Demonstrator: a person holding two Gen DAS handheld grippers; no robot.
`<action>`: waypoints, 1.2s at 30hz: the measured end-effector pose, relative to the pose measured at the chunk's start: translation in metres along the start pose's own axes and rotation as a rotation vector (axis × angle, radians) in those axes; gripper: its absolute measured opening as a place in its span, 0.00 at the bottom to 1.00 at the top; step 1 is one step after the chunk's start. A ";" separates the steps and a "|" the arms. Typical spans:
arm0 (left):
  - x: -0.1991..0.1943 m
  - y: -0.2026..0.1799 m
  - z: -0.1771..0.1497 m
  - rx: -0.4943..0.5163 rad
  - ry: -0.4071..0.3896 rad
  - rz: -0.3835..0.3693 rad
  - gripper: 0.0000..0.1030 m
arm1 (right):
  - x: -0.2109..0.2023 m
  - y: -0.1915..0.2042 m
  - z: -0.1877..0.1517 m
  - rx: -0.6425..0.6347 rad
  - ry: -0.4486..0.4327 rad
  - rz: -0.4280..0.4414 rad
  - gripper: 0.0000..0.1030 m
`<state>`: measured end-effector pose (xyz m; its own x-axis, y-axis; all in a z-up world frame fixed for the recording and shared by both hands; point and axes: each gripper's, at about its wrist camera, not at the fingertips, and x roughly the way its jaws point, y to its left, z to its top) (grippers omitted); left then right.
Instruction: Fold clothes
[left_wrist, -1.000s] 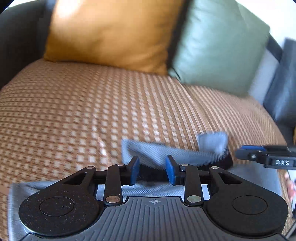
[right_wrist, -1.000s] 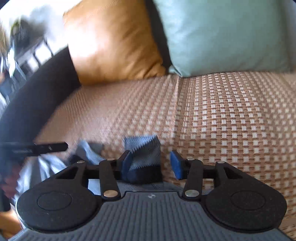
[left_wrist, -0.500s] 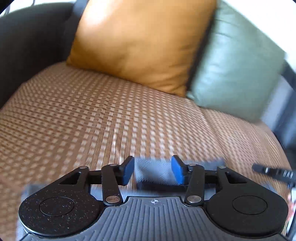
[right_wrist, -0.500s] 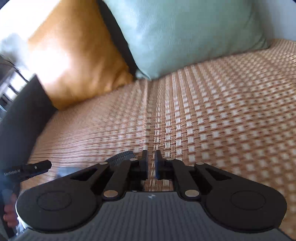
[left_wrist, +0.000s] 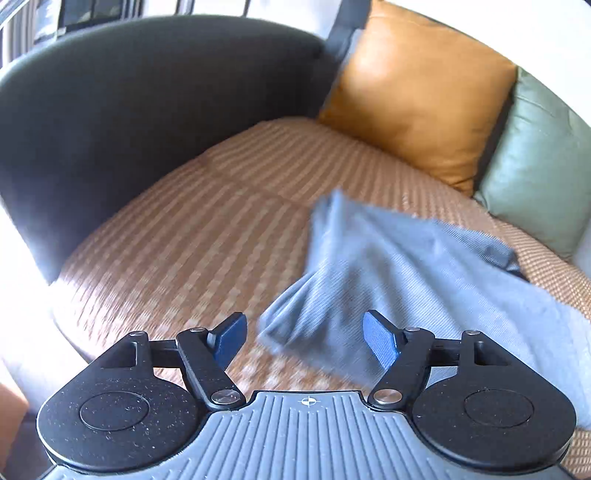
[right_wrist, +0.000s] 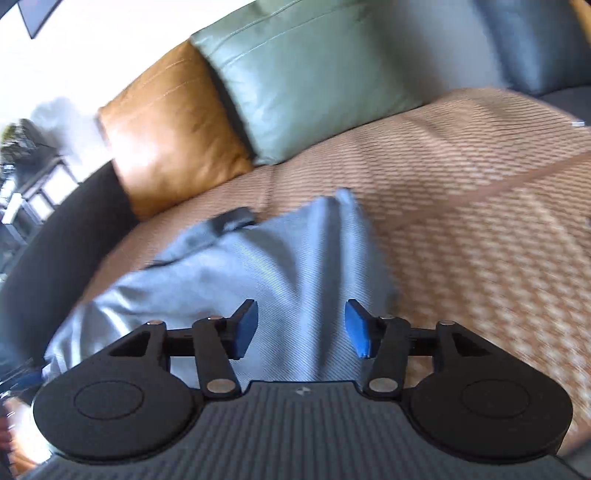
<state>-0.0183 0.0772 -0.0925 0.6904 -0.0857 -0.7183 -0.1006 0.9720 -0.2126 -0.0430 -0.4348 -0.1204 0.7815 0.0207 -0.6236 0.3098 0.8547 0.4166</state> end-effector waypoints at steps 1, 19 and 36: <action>0.000 0.005 -0.004 -0.007 -0.002 0.004 0.79 | 0.000 -0.004 -0.005 0.026 0.002 -0.023 0.61; 0.041 0.006 -0.003 0.002 0.041 -0.119 0.37 | 0.029 -0.009 -0.018 0.090 0.088 -0.005 0.35; -0.008 0.018 0.005 0.016 -0.012 -0.088 0.60 | 0.015 -0.059 -0.001 0.297 0.078 0.067 0.51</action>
<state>-0.0218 0.0964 -0.0870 0.7047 -0.1679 -0.6893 -0.0283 0.9642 -0.2638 -0.0502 -0.4846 -0.1551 0.7652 0.1219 -0.6321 0.4121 0.6617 0.6264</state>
